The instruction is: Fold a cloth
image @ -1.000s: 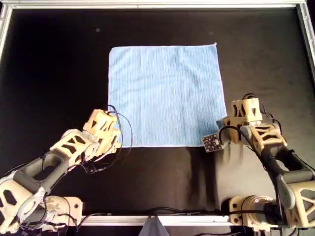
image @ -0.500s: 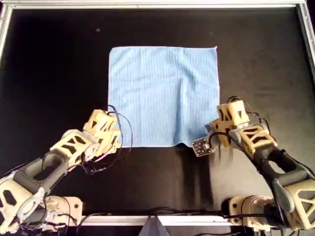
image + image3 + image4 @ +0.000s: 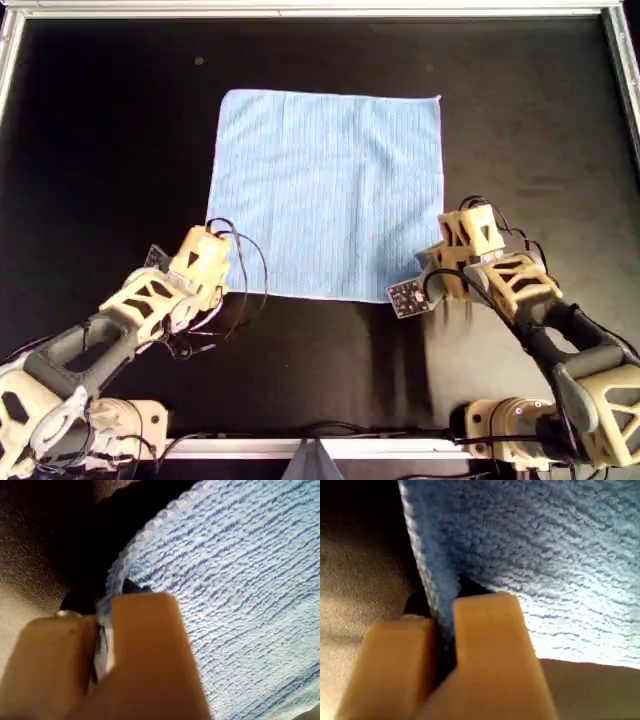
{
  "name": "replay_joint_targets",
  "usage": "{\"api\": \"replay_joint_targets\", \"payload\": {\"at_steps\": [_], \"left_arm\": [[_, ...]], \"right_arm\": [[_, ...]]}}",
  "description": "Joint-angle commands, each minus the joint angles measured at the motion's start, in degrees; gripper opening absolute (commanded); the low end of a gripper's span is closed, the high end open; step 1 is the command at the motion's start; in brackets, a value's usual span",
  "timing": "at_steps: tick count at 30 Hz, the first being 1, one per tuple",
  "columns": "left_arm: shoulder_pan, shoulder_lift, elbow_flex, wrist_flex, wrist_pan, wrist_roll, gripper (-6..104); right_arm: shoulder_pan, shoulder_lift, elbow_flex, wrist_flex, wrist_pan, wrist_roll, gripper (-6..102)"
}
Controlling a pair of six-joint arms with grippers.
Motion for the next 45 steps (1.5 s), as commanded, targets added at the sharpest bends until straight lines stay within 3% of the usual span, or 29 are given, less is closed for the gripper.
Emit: {"api": "replay_joint_targets", "payload": {"at_steps": [1, 4, 17, 23, 26, 37, 45], "left_arm": [[-0.7, 1.1, 0.6, 0.4, -1.1, 0.1, 1], [-0.6, 5.1, -0.1, -0.4, -1.1, -0.7, 1], [-0.4, 22.7, 0.1, -0.3, -1.2, 0.1, 0], [5.7, 27.0, 0.3, -0.6, -1.1, 0.2, 0], [7.4, 25.9, 0.0, -1.3, -0.6, 0.2, 1], [7.6, 11.5, -3.2, -25.0, -0.2, 0.2, 0], [8.0, -6.8, -20.7, -28.6, -1.1, 0.2, 1]], "right_arm": [[0.1, 2.5, -0.9, -2.5, -0.4, 0.35, 2], [-0.1, 2.8, -2.0, -2.5, -0.4, 0.35, 2], [0.0, 20.8, 1.8, -2.5, 0.0, 0.35, 2], [-0.1, 22.5, 1.1, -2.5, 0.5, 0.35, 2], [0.0, 21.5, 0.1, -4.0, 0.5, -0.53, 2], [-0.7, 12.9, -1.3, -23.4, 0.6, -0.62, 2], [-6.4, 3.3, -5.9, -39.3, 0.6, -0.62, 2]]}}
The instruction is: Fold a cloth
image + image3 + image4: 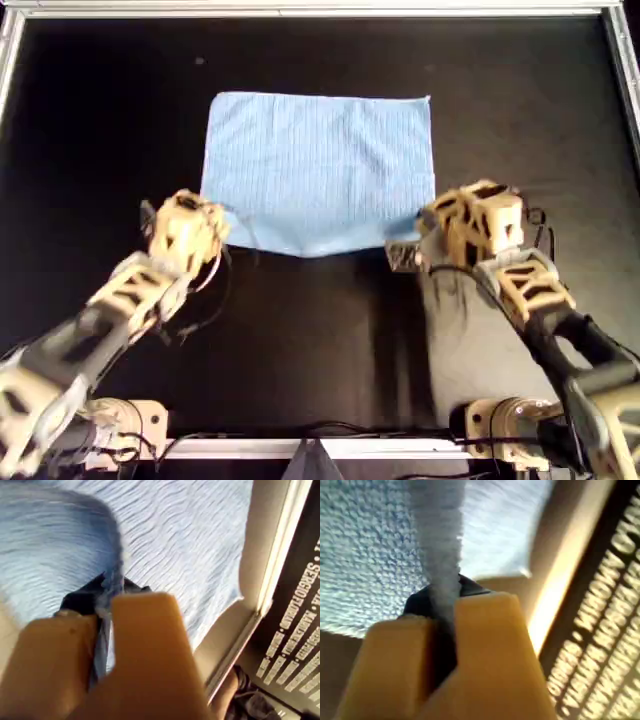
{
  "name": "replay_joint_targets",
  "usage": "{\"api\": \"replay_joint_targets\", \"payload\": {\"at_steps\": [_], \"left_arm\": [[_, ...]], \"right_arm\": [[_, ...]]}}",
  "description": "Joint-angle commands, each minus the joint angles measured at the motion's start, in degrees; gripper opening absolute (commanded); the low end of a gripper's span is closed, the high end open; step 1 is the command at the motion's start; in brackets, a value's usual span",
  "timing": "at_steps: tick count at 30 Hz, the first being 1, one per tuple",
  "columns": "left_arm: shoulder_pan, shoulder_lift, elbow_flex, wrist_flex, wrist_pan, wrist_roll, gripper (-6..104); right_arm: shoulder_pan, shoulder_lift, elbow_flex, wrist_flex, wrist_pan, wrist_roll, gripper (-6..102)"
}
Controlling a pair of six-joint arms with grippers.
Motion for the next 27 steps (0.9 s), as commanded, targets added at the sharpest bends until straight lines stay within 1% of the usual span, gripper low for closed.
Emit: {"api": "replay_joint_targets", "payload": {"at_steps": [1, 3, 5, 8, 10, 13, 15, 17, 21, 27], "left_arm": [[2.4, -4.5, -11.6, -2.1, -0.4, 0.2, 1], [3.8, -8.2, -17.0, -2.1, -0.4, 0.2, 1], [5.4, -11.7, -22.2, -2.1, -0.4, 0.2, 1], [7.9, -16.9, -29.8, -2.1, 0.4, 0.2, 1], [8.7, -20.6, -34.8, -2.1, 0.4, 0.2, 1], [8.8, -25.9, -42.3, -2.1, 0.5, 0.2, 1], [8.8, -29.5, -47.3, -2.1, 0.5, 0.2, 1], [8.8, -32.8, -52.6, -2.1, 0.5, 0.2, 1], [8.8, -39.2, -60.8, -2.1, 0.5, 0.2, 1], [8.9, -45.1, -68.1, -2.1, 0.5, 0.2, 1]], "right_arm": [[-2.4, -2.5, -7.7, -7.4, 0.4, -0.18, 2], [-2.6, -5.8, -11.1, -8.3, 0.3, -0.18, 2], [-2.6, -8.9, -15.1, -8.3, -0.5, -0.09, 2], [-2.6, -13.9, -21.5, -8.4, -0.6, 0.35, 2], [-2.7, -17.4, -26.5, -8.4, -0.5, 0.0, 2], [-2.8, -23.9, -34.2, -8.4, 0.3, -0.09, 2], [-2.8, -27.9, -39.5, -8.4, 0.3, -0.09, 2], [-2.8, -31.6, -45.2, -8.4, 0.3, 0.53, 2], [-2.8, -39.3, -55.2, -8.4, 0.3, 0.62, 2], [-3.0, -47.9, -66.0, -8.4, 0.4, -0.09, 3]]}}
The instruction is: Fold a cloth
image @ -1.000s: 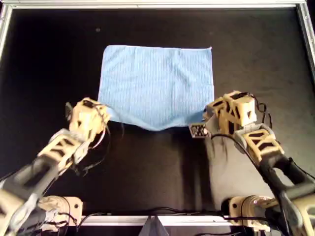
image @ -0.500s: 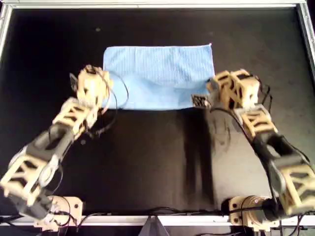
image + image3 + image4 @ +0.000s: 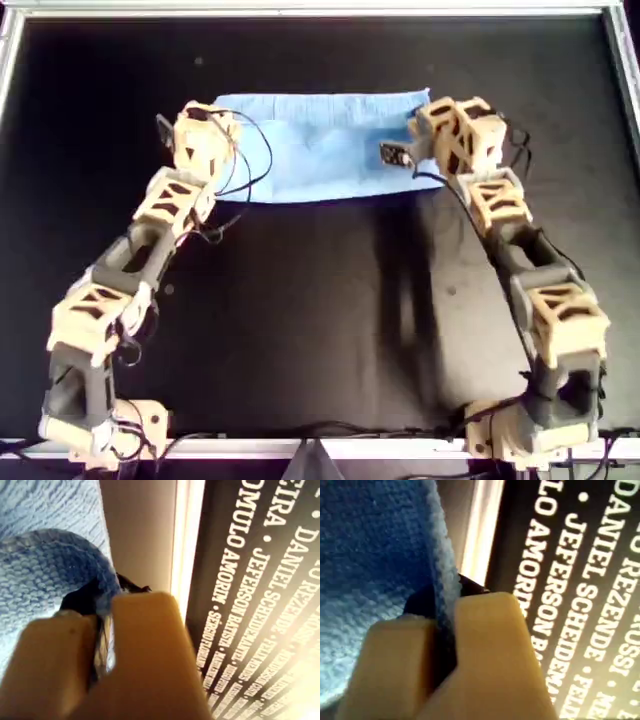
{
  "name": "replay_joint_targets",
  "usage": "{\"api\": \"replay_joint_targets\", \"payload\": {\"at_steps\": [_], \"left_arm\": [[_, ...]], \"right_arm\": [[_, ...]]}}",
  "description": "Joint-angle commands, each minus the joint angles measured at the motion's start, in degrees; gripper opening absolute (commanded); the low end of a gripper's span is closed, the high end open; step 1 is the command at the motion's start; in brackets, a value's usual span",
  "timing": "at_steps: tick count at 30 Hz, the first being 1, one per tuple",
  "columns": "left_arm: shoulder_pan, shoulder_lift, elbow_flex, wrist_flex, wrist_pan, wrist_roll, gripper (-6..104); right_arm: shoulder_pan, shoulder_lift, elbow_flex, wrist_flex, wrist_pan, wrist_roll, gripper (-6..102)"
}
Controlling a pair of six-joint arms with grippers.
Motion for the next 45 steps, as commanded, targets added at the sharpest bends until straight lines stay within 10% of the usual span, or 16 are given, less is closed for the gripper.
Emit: {"api": "replay_joint_targets", "payload": {"at_steps": [1, 38, 45], "left_arm": [[1.3, 0.1, -7.2, -1.9, 0.4, 0.2, 1], [1.6, -3.2, -11.0, -1.8, 0.4, 0.4, 3], [2.8, -3.2, -10.4, -1.8, -0.6, 8.2, 42]], "right_arm": [[-0.7, -0.7, -8.7, -2.9, 0.4, -0.35, 3], [-3.6, -9.4, -18.1, -3.2, -0.3, 0.44, 4], [-3.3, -11.2, -19.9, -4.1, 0.3, -0.35, 44]]}}
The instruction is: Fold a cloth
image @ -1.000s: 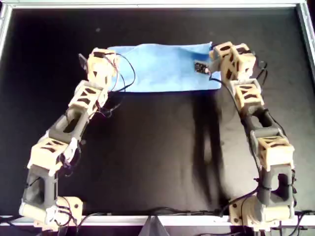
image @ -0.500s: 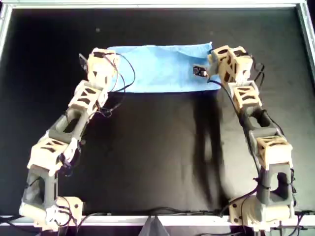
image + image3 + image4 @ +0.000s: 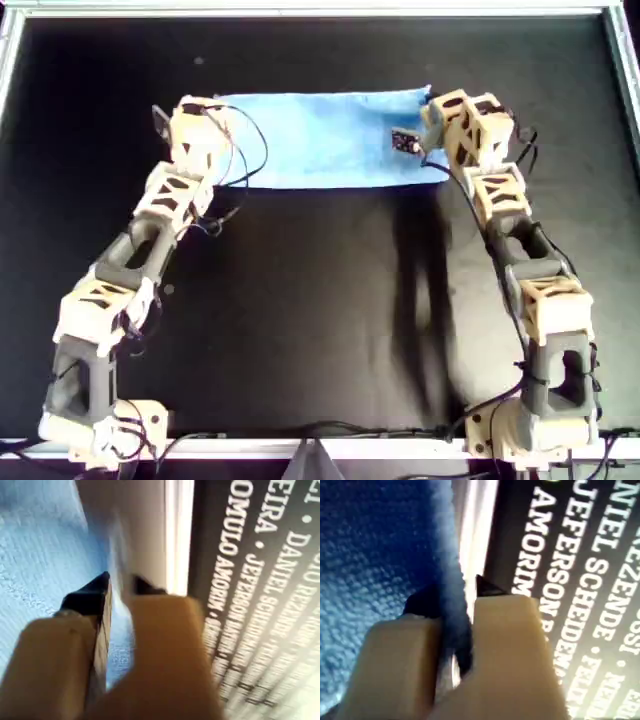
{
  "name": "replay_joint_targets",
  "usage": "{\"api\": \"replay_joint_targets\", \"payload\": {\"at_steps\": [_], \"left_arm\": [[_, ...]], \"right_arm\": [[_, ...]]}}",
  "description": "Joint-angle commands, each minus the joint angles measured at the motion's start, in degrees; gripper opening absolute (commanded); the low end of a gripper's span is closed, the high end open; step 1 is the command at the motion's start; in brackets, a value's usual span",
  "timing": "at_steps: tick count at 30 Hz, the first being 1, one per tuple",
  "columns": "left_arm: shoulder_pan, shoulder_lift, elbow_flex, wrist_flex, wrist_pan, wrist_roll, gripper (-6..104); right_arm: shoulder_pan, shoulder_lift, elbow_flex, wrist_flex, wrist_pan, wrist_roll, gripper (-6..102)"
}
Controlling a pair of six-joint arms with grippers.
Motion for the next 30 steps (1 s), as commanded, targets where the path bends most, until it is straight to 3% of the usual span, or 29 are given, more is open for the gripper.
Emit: {"api": "replay_joint_targets", "payload": {"at_steps": [1, 3, 6, 11, 22, 30], "left_arm": [[1.1, 2.3, -2.9, -1.8, -0.4, 3.5, 48], [1.1, 2.3, -2.8, -1.8, -0.4, 5.1, 55], [1.1, 2.3, -3.0, -1.8, -0.4, 5.4, 60], [1.1, 2.9, -2.8, -1.7, -0.4, 5.4, 61], [1.1, 4.9, 0.6, -0.9, -0.6, 5.4, 61], [0.2, 25.6, 19.4, -0.9, -0.5, 4.7, 61]], "right_arm": [[0.4, 1.8, -4.9, -3.1, 0.4, -0.53, 51], [0.5, 1.7, -4.4, -3.1, -0.2, -0.26, 63], [0.4, 1.8, -3.9, -3.1, 0.3, 0.26, 76], [-0.1, 1.8, -4.7, -3.1, 0.4, 0.09, 89], [0.7, 12.0, 8.3, -2.0, 0.0, -0.53, 94], [0.2, 34.5, 27.9, -2.0, -0.2, -0.18, 94]]}}
